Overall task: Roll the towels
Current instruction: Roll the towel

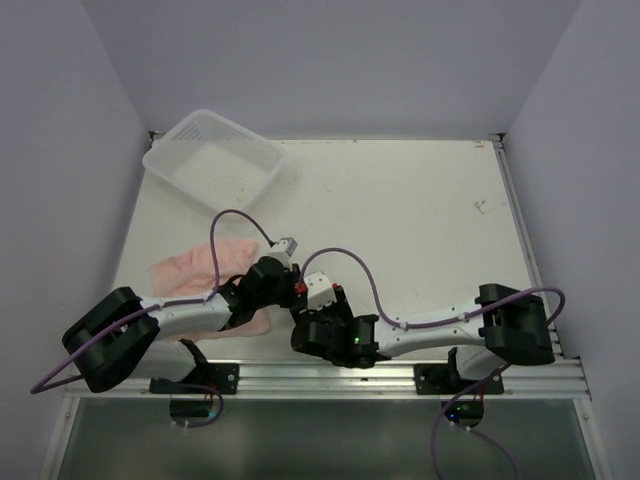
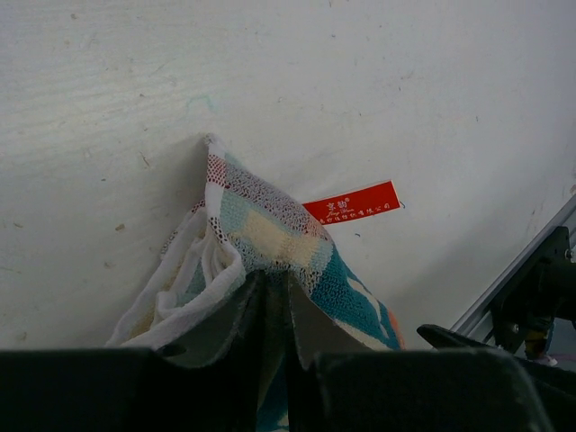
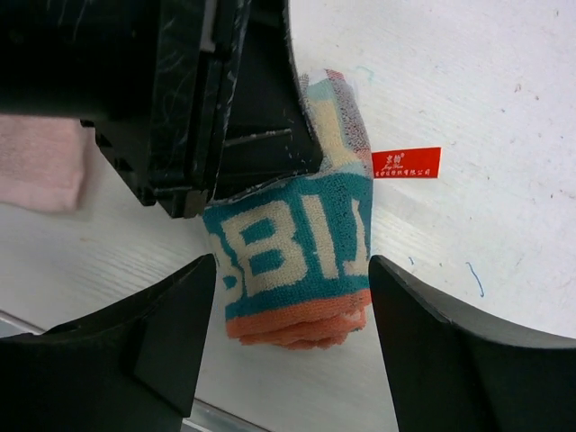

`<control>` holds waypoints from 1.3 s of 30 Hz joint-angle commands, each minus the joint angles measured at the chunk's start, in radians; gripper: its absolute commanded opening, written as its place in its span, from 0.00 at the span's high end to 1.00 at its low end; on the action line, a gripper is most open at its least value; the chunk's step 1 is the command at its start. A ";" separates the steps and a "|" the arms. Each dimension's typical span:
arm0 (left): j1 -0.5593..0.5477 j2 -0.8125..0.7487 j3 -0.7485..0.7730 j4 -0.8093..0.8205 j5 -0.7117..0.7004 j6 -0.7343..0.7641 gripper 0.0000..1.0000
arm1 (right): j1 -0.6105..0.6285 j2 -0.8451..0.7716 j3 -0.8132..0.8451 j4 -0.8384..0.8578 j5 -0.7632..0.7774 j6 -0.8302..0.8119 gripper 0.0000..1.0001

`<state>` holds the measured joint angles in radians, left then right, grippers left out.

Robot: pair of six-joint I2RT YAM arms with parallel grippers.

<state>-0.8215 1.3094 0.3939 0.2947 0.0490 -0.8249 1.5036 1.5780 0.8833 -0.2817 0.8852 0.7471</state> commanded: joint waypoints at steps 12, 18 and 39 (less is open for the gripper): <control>-0.010 0.010 -0.053 -0.066 -0.005 -0.006 0.84 | -0.201 -0.174 -0.167 0.136 -0.385 0.095 0.17; -0.010 -0.010 -0.066 -0.077 -0.005 -0.008 0.84 | -0.261 -0.124 -0.265 0.328 -0.560 0.123 0.17; 0.007 -0.075 0.056 -0.241 -0.046 0.039 0.54 | -0.269 -0.022 -0.276 0.452 -0.603 0.100 0.72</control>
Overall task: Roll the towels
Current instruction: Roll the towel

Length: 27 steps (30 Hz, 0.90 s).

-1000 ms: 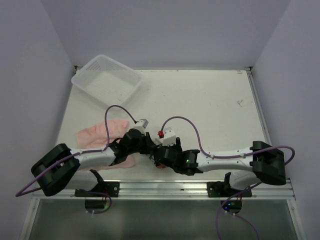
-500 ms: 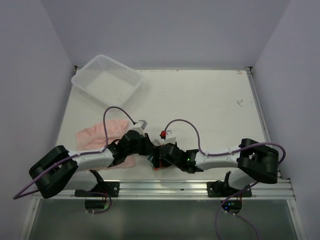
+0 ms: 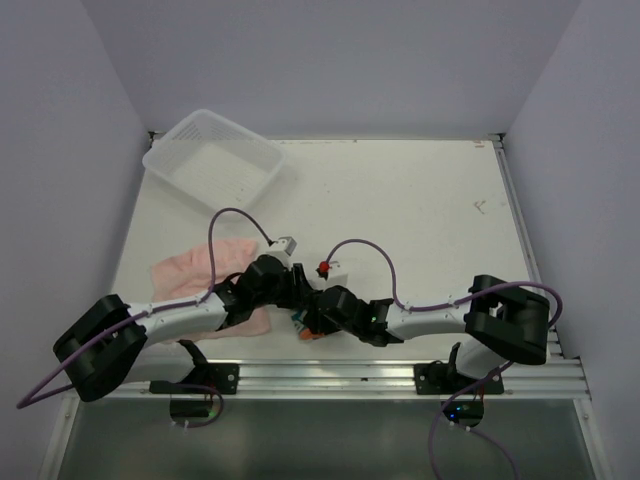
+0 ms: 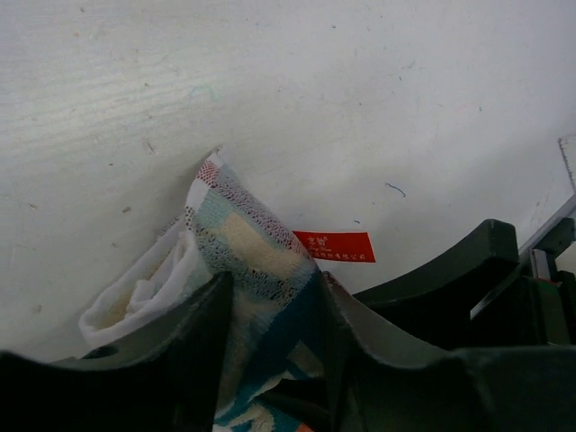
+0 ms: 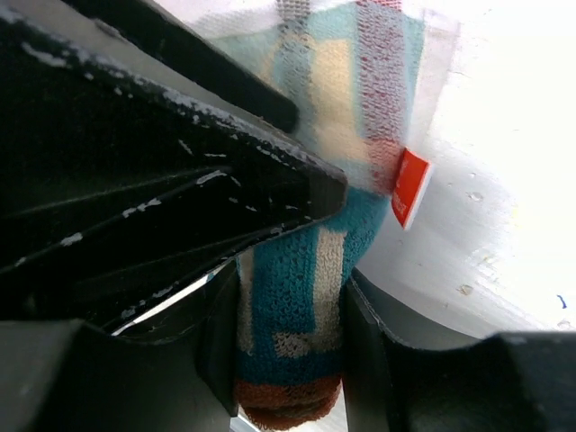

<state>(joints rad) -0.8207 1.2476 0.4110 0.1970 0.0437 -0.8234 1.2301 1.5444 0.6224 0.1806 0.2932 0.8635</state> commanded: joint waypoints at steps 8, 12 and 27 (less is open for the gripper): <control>0.072 -0.051 0.126 -0.320 -0.039 0.061 0.22 | 0.023 -0.032 0.016 -0.113 0.136 -0.079 0.77; 0.075 -0.051 0.181 -0.410 -0.065 0.052 0.12 | 0.077 -0.029 0.049 -0.144 0.249 -0.104 0.78; 0.075 -0.080 0.348 -0.693 -0.125 -0.108 0.00 | 0.216 0.078 0.117 -0.150 0.596 -0.047 0.85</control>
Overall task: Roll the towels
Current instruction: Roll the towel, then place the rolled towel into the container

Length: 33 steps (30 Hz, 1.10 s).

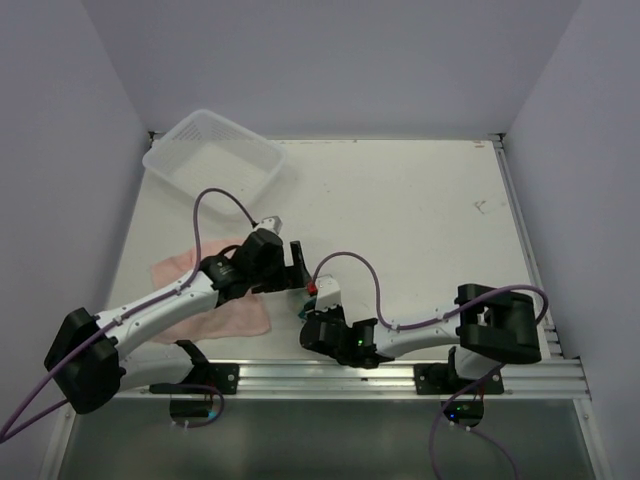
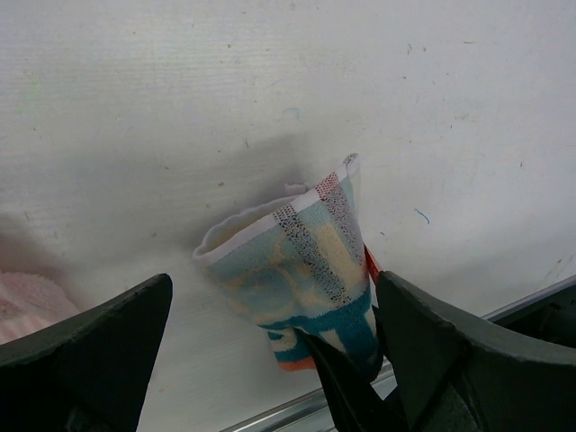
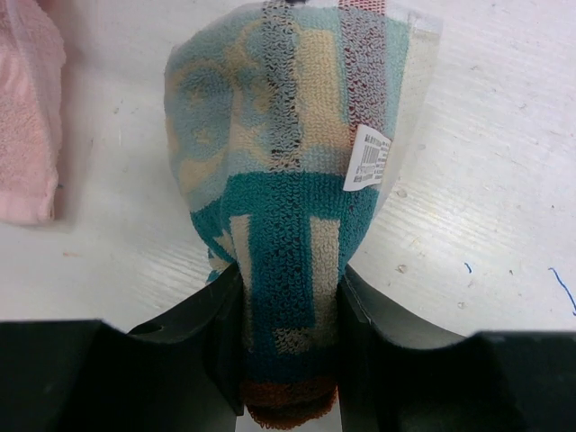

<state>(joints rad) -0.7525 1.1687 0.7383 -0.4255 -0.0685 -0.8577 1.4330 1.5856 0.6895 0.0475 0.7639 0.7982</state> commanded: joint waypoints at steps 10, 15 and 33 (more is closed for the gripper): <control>-0.039 0.040 -0.047 0.013 -0.002 -0.182 0.00 | 0.053 0.131 0.143 -0.018 0.193 0.001 0.87; -0.064 0.094 -0.065 0.024 -0.013 -0.205 0.00 | 0.086 0.178 0.192 -0.043 0.247 0.006 0.88; -0.102 0.177 -0.126 0.106 0.006 -0.262 0.19 | 0.118 0.212 0.239 -0.095 0.367 0.065 0.93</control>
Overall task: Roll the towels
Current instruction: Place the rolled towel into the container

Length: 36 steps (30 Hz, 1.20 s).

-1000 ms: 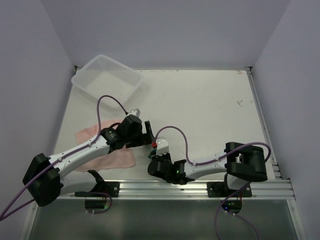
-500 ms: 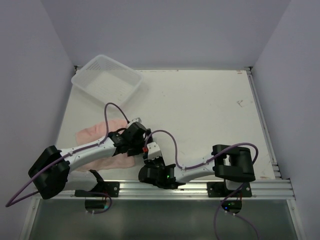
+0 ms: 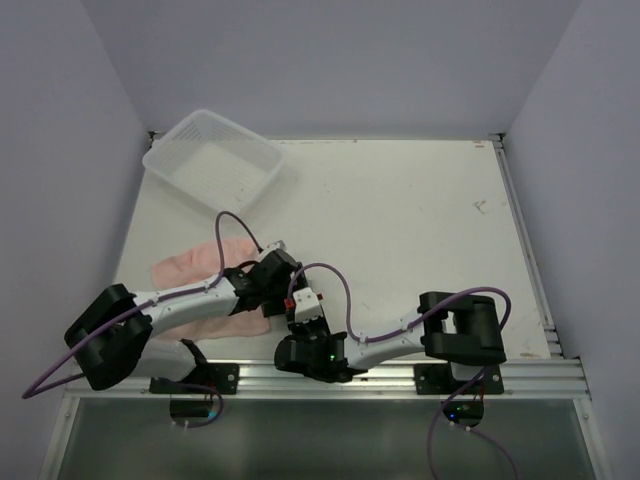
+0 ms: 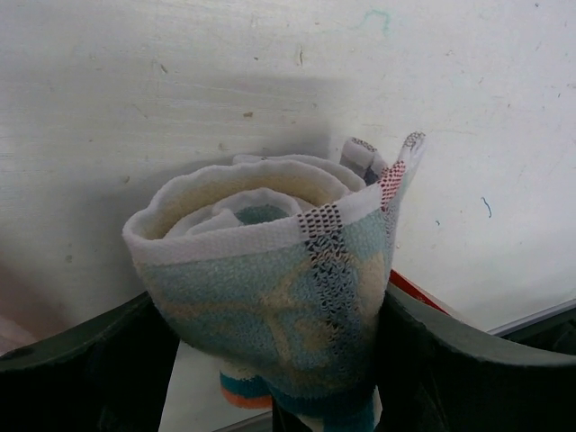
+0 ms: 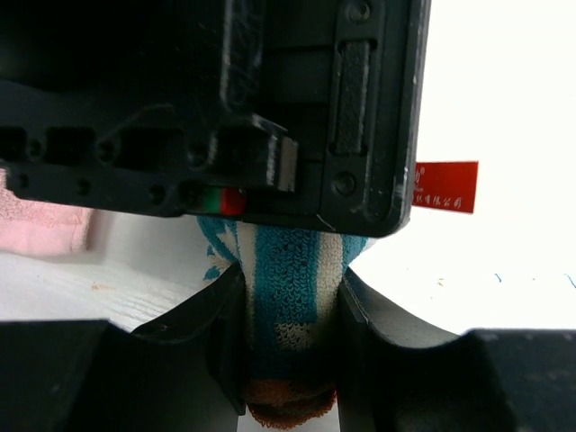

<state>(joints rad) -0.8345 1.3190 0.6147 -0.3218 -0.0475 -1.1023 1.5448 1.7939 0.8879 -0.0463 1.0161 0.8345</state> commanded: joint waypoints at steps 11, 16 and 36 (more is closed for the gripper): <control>-0.095 0.157 -0.027 0.040 -0.003 -0.050 0.54 | 0.006 -0.008 0.065 -0.063 0.167 0.106 0.88; -0.095 0.160 -0.015 0.014 -0.032 -0.038 0.83 | 0.005 -0.062 0.029 -0.061 0.164 0.126 0.53; 0.027 0.215 0.203 -0.131 -0.120 0.165 1.00 | 0.116 -0.436 -0.141 -0.278 0.150 0.244 0.24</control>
<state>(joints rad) -0.8524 1.5150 0.7670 -0.3237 -0.0708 -1.0344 1.6306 1.4174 0.7650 -0.2234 1.0840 0.9783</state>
